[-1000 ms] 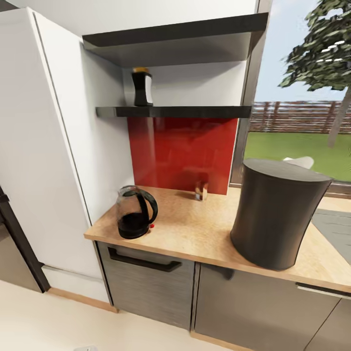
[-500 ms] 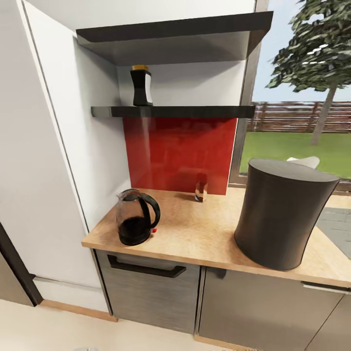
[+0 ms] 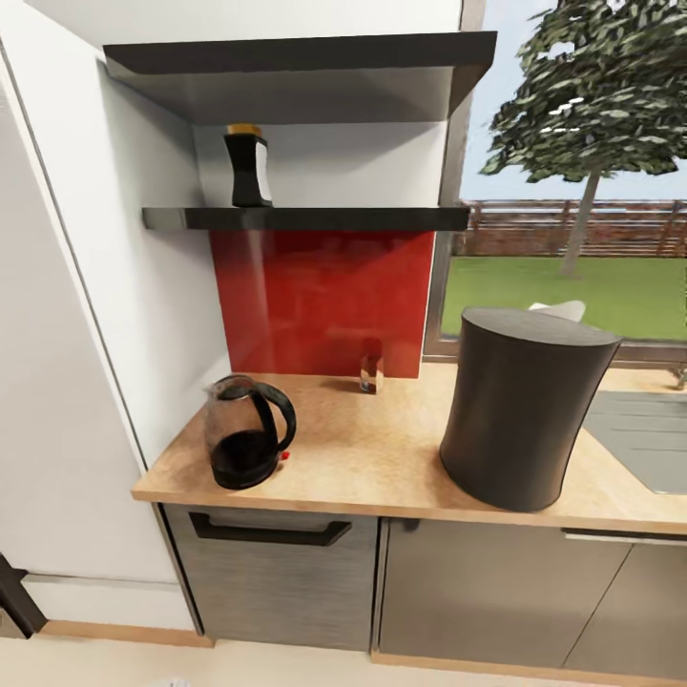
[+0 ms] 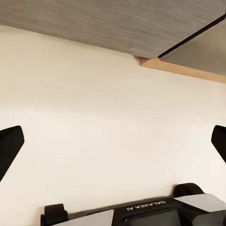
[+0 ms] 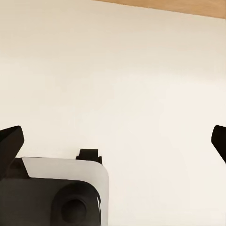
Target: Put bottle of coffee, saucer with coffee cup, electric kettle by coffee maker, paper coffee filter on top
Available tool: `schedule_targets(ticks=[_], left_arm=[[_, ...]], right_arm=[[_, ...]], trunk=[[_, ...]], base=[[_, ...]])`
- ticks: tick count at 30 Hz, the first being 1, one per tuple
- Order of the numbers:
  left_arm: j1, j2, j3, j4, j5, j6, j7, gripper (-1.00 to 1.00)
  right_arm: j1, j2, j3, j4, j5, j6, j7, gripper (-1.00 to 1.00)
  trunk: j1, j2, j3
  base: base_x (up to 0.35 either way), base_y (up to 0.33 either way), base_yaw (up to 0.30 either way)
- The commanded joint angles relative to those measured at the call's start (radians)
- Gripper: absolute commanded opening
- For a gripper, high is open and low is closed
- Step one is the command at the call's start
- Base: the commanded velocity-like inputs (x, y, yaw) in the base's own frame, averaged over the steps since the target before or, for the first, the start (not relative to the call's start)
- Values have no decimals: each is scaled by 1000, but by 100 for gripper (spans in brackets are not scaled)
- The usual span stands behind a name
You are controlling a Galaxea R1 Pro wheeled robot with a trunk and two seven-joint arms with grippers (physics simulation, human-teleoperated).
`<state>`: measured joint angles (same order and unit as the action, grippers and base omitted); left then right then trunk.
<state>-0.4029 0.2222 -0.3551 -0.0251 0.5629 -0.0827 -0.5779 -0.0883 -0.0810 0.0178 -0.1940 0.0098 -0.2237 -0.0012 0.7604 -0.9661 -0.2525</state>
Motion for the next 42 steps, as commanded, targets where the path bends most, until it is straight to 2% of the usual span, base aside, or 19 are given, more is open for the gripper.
schedule_targets(ticks=[1,14,23,34,39,40,42], left_arm=[[-1,0,-8,1,5,-6,-2,100],[-1,0,-8,1,5,-6,-2,100],[-1,0,-8,1,5,-6,-2,100],[-1,-5,-14,-20,5,-7,-5,100],[-1,-41,-22,-144,-1,14,-10,100],[-1,-49,-24,-212,-9,60,-11,100],[-1,-56,-26,-293,-21,136,-12,100]], right_arm=[[-1,0,2,1,1,-3,0,100],[-1,0,1,1,1,-5,-1,100],[-1,0,1,1,1,-5,-1,100],[-1,-2,1,1,2,-6,0,100],[-1,-2,1,1,2,-6,0,100],[-1,-2,1,1,2,-6,0,100],[-1,-3,2,1,3,-7,0,100]], trunk=[[0,-1,-1],[0,-1,-1],[0,-1,2],[0,-1,2],[0,-1,2],[0,-1,2],[0,-1,2]], base=[[0,294,-37],[-42,280,-19],[-155,35,-69],[-12,0,-1],[0,0,0],[0,0,0],[0,0,0]])
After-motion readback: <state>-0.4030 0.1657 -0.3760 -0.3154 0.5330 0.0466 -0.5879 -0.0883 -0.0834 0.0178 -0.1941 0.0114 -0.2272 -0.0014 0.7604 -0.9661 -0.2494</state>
